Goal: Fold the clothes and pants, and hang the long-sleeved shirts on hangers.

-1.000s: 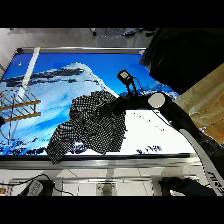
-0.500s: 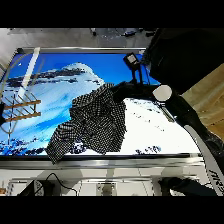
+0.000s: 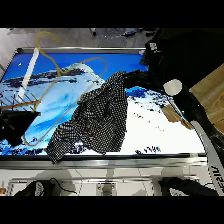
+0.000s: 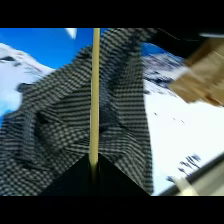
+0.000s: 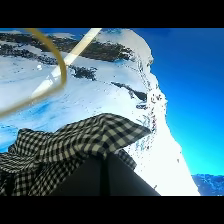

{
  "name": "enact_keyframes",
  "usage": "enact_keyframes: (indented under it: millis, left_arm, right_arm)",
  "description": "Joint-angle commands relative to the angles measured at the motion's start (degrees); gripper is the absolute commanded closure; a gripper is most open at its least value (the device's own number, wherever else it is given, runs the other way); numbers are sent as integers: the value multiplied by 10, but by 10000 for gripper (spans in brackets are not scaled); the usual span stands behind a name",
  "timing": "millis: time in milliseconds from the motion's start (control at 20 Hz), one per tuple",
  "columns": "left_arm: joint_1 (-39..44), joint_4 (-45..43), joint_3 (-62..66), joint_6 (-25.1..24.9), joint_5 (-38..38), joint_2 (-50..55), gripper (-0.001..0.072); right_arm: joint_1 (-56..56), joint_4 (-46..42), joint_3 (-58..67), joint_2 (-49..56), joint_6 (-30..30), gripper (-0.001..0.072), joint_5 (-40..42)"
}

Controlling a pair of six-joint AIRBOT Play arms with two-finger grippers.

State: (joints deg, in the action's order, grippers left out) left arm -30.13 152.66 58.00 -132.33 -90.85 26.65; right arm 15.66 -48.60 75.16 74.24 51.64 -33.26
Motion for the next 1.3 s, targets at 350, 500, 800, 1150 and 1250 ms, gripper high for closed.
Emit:
enact_keyframes:
  millis: [350, 500, 800, 1150, 1250]
  left_arm:
    - [58, -90, 118, 51, -101, -15, 672]
    - [58, -180, 118, 56, -101, -8, 672]
    - [59, -114, 88, 39, -87, 15, 672]
    - [59, -69, -10, -3, -35, 49, 672]
    - [59, -68, -33, -37, 8, 52, 671]
  right_arm:
    - [-4, 4, 1, 12, 62, 668, 15]
    - [-4, 4, 1, 12, 62, 667, 14]
    - [-3, 43, 1, 12, 62, 668, 2]
    - [-2, 96, 2, -7, 46, 669, -45]
    - [-2, 123, 2, -10, 30, 668, -82]
